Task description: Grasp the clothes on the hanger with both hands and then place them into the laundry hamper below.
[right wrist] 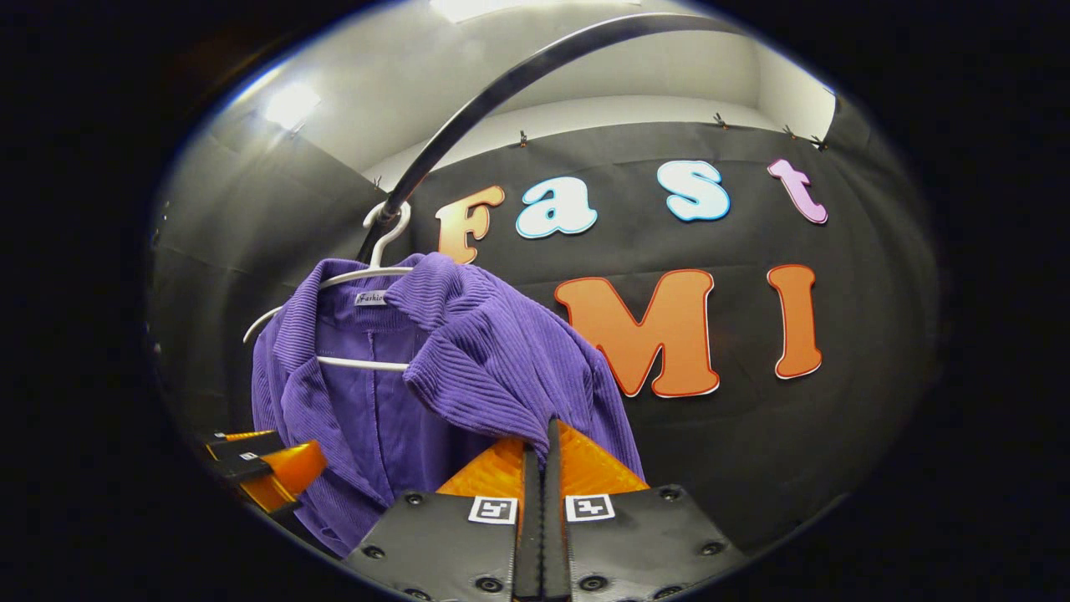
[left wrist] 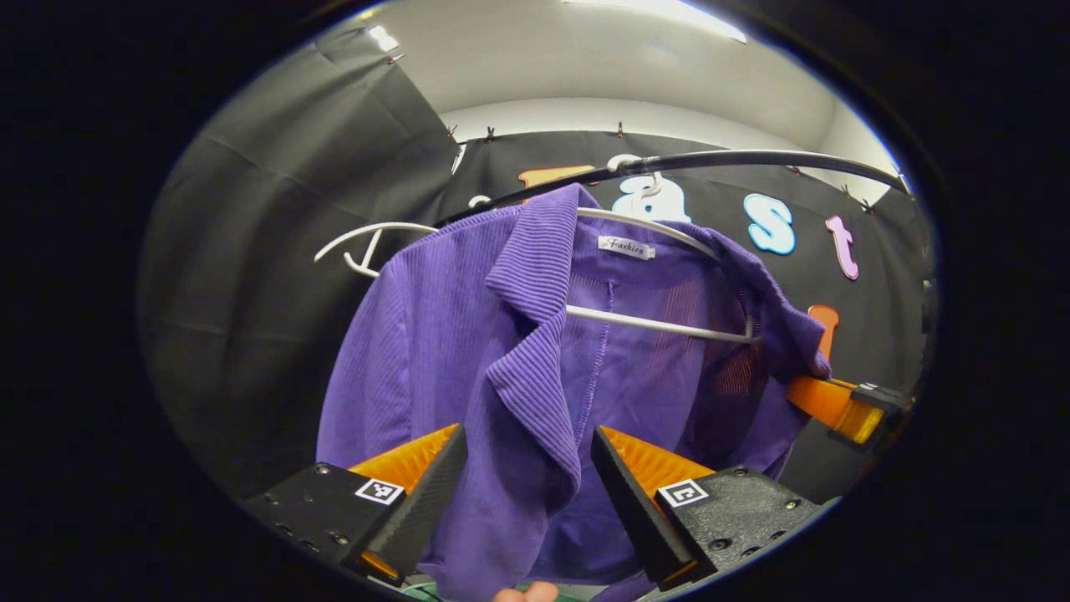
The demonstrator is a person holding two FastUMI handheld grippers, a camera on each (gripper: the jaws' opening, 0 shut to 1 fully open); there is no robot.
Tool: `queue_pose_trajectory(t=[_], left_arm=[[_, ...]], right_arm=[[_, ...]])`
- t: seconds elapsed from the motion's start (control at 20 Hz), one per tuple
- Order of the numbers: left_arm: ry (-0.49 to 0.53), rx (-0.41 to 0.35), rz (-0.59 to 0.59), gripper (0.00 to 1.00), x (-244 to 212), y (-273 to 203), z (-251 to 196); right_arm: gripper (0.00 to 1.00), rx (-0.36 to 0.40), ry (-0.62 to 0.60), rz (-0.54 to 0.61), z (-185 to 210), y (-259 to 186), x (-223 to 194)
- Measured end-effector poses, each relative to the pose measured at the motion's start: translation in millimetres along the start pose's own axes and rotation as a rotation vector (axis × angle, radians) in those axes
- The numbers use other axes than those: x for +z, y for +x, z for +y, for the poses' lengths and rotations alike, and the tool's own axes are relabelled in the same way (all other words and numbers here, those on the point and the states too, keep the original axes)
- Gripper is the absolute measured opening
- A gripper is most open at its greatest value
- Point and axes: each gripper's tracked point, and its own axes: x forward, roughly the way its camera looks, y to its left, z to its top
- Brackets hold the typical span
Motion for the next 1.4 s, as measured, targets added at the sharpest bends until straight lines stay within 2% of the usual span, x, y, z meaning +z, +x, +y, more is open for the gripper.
queue_pose_trajectory(t=[0.1, 0.2, 0.3, 0.35, 0.4, 0.5, 0.55, 0.7, 0.85, 1.0, 1.35, 1.4], left_arm=[[0.039, 0.034, -0.02, 0.92, -9, 17, -4], [0.1, 0.114, -0.033, 0.92, -16, 31, 8], [0.124, 0.151, -0.046, 0.99, -19, 41, 18], [0.133, 0.152, -0.052, 0.92, -19, 44, 21], [0.142, 0.138, -0.055, 0.91, -18, 45, 20], [0.168, 0.101, -0.042, 0.63, -19, 47, 25], [0.202, 0.133, -0.026, 0.48, -16, 40, 35], [0.248, 0.097, -0.016, 0.06, 1, 26, 44], [0.296, 0.125, -0.034, 0.02, 32, 13, 69], [0.273, 0.125, -0.04, 0.04, 59, 6, 86], [0.217, 0.027, 0.021, 0.02, 92, -10, 87], [0.217, 0.024, 0.02, 0.07, 98, -12, 87]], right_arm=[[0.08, 0.012, 0.006, -0.006, 2, -2, 3], [0.07, 0.016, 0.001, -0.016, 3, -5, 7], [0.08, 0.012, -0.003, -0.016, 4, -10, 8], [0.08, 0.012, -0.003, -0.015, 5, -11, 8], [0.08, 0.012, -0.005, -0.015, 6, -10, 7], [0.08, -0.001, -0.009, -0.017, 3, -12, 6], [0.08, -0.009, -0.008, -0.022, 2, -12, 7], [0.08, -0.058, -0.017, -0.036, -9, -8, 8], [0.08, -0.153, -0.051, -0.068, -30, -9, 14], [0.08, -0.239, -0.132, -0.103, -43, -14, 27], [0.07, -0.291, -0.161, -0.139, -59, 0, 43], [0.08, -0.296, -0.173, -0.147, -60, 2, 45]])
